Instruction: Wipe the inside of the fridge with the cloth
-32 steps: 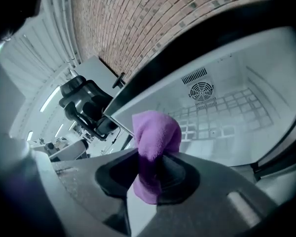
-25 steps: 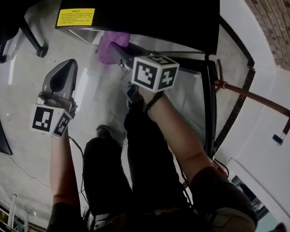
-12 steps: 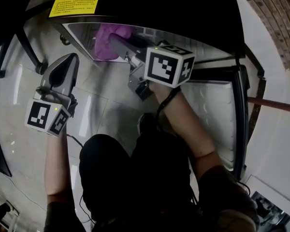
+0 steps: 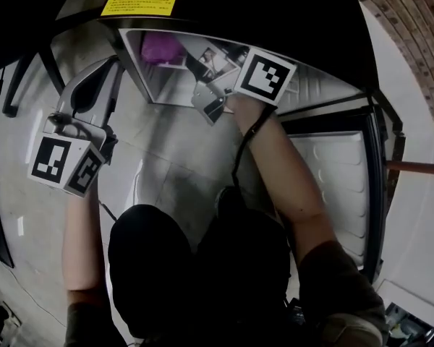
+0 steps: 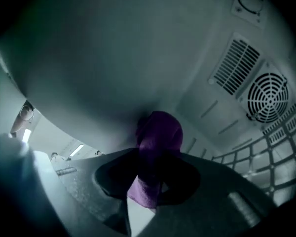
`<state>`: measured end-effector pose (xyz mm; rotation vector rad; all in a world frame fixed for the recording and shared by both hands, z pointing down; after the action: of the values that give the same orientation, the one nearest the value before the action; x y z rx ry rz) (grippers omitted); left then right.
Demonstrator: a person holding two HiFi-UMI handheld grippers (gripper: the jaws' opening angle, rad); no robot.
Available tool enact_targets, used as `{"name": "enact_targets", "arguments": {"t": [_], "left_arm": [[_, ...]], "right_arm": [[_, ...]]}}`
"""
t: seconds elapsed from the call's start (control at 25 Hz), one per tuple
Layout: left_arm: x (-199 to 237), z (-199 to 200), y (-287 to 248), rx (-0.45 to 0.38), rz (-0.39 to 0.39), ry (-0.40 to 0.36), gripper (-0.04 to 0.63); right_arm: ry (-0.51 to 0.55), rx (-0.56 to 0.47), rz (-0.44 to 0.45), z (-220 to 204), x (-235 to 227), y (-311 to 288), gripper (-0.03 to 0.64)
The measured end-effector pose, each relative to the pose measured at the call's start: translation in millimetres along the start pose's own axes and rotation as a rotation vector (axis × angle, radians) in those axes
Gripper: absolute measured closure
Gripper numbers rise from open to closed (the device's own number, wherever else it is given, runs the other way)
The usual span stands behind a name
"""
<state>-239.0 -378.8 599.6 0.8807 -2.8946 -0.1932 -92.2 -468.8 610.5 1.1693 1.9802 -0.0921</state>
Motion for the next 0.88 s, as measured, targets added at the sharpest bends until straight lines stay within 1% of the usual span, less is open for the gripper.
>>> {"name": "enact_targets", "arguments": {"t": [0.04, 0.12, 0.24, 0.4, 0.44, 0.52, 0.6, 0.68, 0.8, 0.88], "left_arm": [[1.2, 2.5, 0.6, -0.002, 0.002, -0.005, 0.578], [3.2, 4.9, 0.7, -0.002, 0.002, -0.010, 0.578], [5.7, 4.4, 1.1, -0.003, 0.002, -0.009, 0.578], [7.6, -4.2, 4.1, 0.008, 0.014, -0.004, 0.578], [6.9, -7.2, 4.3, 0.015, 0.014, 0.004, 0.578], [3.9, -13.3, 4.8, 0.034, 0.011, 0.032, 0.578], [3.1, -18.8, 5.5, 0.051, 0.001, 0.021, 0.578], [3.4, -22.1, 5.5, 0.060, -0.008, 0.010, 0.578], [2.1, -25.8, 4.9, 0.070, -0.003, 0.050, 0.578], [1.6, -27.7, 3.4, 0.066, -0.013, 0.030, 0.578]], "right_arm": [[-0.005, -0.011, 0.001, -1.9, -3.5, -4.8, 0.531], [-0.010, -0.016, -0.041, -5.5, -15.7, -10.6, 0.531], [0.023, 0.014, -0.149, -10.6, -42.7, -10.4, 0.531], [0.109, 0.095, -0.308, -21.7, -86.8, 2.6, 0.531], [0.125, 0.109, -0.333, -23.6, -85.0, 1.7, 0.531], [0.158, 0.118, -0.345, -23.8, -63.1, -7.5, 0.531], [0.226, 0.130, -0.374, -22.1, -49.7, -11.3, 0.531], [0.311, 0.159, -0.443, -20.7, -50.6, -5.4, 0.531], [0.445, 0.195, -0.536, -17.4, -53.2, 10.0, 0.531], [0.545, 0.209, -0.562, -13.5, -51.0, 19.4, 0.531]]}}
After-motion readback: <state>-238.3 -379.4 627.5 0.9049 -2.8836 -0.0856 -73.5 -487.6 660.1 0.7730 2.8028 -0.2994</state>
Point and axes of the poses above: the fingertips, and each gripper's own axes: y backward along the fingers, x to its left, z out of its top, the point moved 5 cm from there along y, backward along the fingers, and after that the axes turned 11 degrees about -x, right-handed, at the moved point
